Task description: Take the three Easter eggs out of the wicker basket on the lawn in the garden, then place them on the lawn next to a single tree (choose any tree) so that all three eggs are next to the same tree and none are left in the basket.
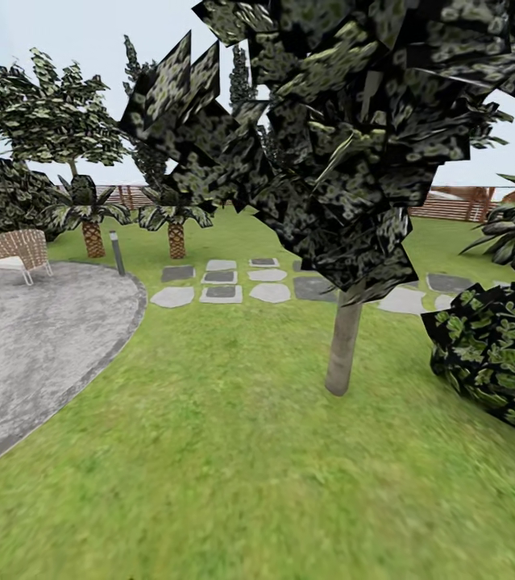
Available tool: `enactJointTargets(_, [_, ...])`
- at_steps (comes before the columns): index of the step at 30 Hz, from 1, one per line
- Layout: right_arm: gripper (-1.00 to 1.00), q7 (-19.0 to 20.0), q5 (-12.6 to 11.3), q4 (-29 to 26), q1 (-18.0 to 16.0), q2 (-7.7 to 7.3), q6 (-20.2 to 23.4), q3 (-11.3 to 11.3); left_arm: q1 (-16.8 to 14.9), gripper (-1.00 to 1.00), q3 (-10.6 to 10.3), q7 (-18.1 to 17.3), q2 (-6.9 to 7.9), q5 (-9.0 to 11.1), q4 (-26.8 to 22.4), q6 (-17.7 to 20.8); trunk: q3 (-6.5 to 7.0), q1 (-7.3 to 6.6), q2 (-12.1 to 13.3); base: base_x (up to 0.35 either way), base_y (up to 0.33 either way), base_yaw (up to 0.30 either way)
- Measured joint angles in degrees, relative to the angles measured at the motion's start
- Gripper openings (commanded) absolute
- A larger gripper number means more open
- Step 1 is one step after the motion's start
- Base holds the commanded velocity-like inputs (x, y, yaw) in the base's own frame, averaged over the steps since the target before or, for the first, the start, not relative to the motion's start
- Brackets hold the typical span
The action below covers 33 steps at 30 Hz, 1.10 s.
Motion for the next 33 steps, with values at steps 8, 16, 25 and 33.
enactJointTargets(8, [1.0, 0.0, -0.02, -0.02, 0.01, -0.02, 0.01, -0.02, -0.02, 1.0, 0.0, 0.0, 0.01, 0.0, 0.01, 0.0, 0.0, 0.01, -0.01, 0.043, 0.023, 0.177])
enactJointTargets(16, [1.0, 0.0, -0.02, -0.02, 0.02, -0.04, -0.01, -0.07, -0.01, 1.0, 0.0, 0.0, 0.0, 0.0, 0.02, 0.0, 0.0, 0.0, 0.0, 0.095, 0.003, 0.026])
enactJointTargets(25, [1.0, -0.01, -0.02, -0.03, 0.02, -0.06, -0.01, -0.11, -0.01, 1.0, 0.0, 0.0, 0.01, 0.01, 0.02, 0.0, 0.0, 0.01, 0.0, 0.018, 0.0, 0.003])
enactJointTargets(33, [1.0, -0.07, -0.02, -0.02, 0.0, 0.11, -0.03, -0.07, 0.0, 1.0, 0.0, 0.0, 0.01, 0.0, 0.0, 0.0, 0.21, 0.01, -0.02, 0.014, 0.0, 0.121])
